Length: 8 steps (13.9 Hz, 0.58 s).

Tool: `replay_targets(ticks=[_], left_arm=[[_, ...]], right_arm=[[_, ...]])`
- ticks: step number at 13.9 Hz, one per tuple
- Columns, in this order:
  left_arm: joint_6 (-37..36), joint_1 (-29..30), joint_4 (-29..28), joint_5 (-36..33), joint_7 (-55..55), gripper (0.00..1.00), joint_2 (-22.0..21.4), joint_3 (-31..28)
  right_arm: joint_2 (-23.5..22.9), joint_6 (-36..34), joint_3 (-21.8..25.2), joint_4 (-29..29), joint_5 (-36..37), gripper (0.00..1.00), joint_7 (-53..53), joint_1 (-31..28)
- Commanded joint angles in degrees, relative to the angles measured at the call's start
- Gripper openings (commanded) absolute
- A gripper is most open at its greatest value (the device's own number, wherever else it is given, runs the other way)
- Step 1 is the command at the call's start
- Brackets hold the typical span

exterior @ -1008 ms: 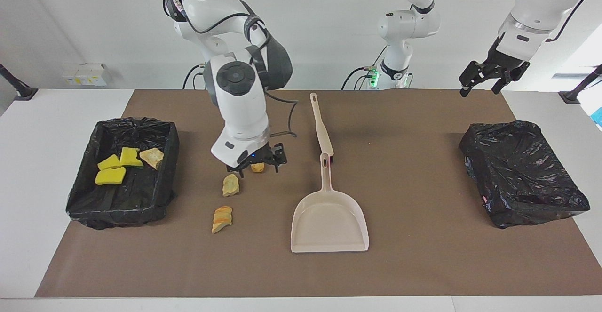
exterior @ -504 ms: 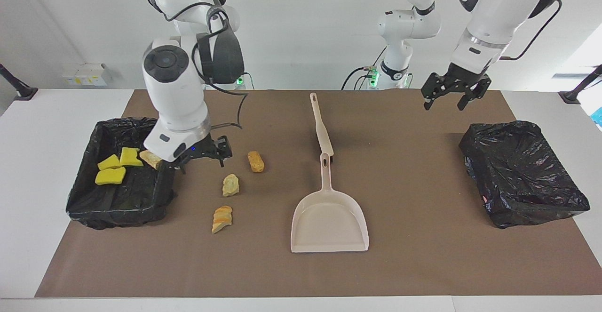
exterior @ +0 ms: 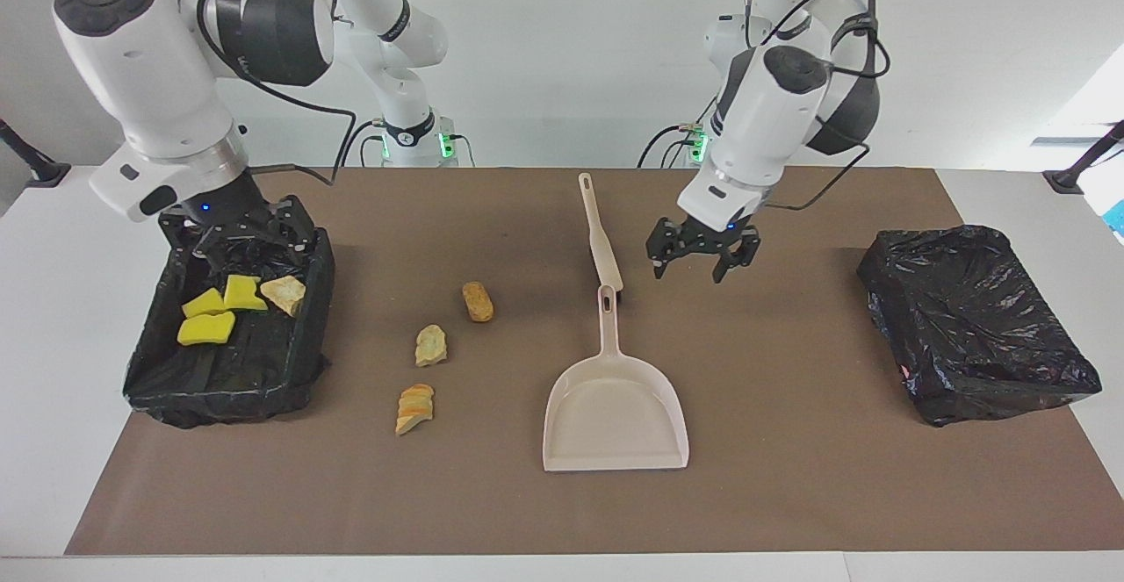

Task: Sweep and dump trash in bin
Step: 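Withdraw the right gripper while the left gripper reaches toward the dustpan handle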

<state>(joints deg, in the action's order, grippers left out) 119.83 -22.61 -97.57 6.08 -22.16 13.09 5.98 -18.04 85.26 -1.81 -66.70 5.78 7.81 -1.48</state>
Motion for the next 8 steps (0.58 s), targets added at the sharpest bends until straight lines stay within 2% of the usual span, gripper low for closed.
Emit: replay_targets(ticks=[1, 3, 5, 8], left_arm=[[2.9, -3.0, 0.3, 0.5, -0.6, 1.00, 3.5, -1.0], [4.3, -5.2, 0.2, 0.6, -0.7, 1.00, 5.5, -1.0], [5.1, -5.7, 0.3, 0.5, -0.6, 1.00, 6.9, -0.9], [6.4, -8.1, 1.3, 0.1, -1.4, 1.00, 11.5, -0.9]], right_arm=[[8.5, 0.3, -0.7, -10.5, -0.9, 1.00, -1.0, -2.3], [13.0, 2.4, -0.7, -16.9, -2.1, 1.00, -1.2, -2.7], [15.5, 5.2, -0.7, -21.3, -3.7, 1.00, -1.7, -3.6], [16.5, 6.1, -0.6, -23.0, -4.7, 1.00, -2.8, -3.7]])
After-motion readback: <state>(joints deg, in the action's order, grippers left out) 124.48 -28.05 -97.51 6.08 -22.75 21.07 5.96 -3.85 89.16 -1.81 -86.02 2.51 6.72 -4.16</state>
